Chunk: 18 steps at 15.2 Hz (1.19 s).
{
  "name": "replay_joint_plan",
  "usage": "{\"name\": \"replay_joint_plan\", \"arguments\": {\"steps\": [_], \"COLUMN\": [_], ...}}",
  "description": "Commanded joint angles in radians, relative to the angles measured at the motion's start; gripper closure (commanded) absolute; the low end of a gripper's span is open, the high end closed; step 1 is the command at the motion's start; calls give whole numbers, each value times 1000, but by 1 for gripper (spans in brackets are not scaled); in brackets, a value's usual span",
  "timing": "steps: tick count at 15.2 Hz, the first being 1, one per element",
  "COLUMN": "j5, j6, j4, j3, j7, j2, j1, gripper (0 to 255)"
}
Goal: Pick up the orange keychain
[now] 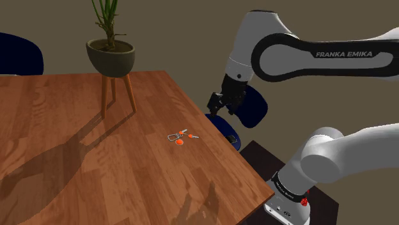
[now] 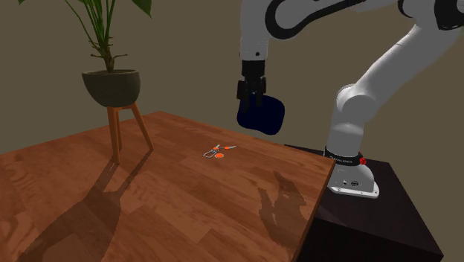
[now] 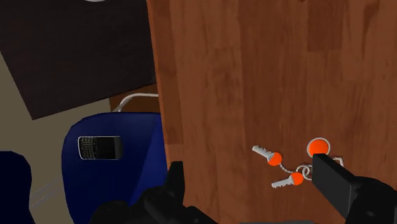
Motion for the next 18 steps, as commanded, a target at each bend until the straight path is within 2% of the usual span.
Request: {"name": "replay_joint_plan", "arguments": {"steps": [1,7,10,12,18], "j5": [15,-3,-61,-126,-169], "j6": [61,234,313,358,433], "j4": [6,66,117,159,132], "j3": [53,208,284,328,339], "j7": [73,299,434,538,572], "j2": [58,274,405,502,561], "j1": [-5,-48,-83,-105,-109], "gripper": [0,0,0,0,0]}}
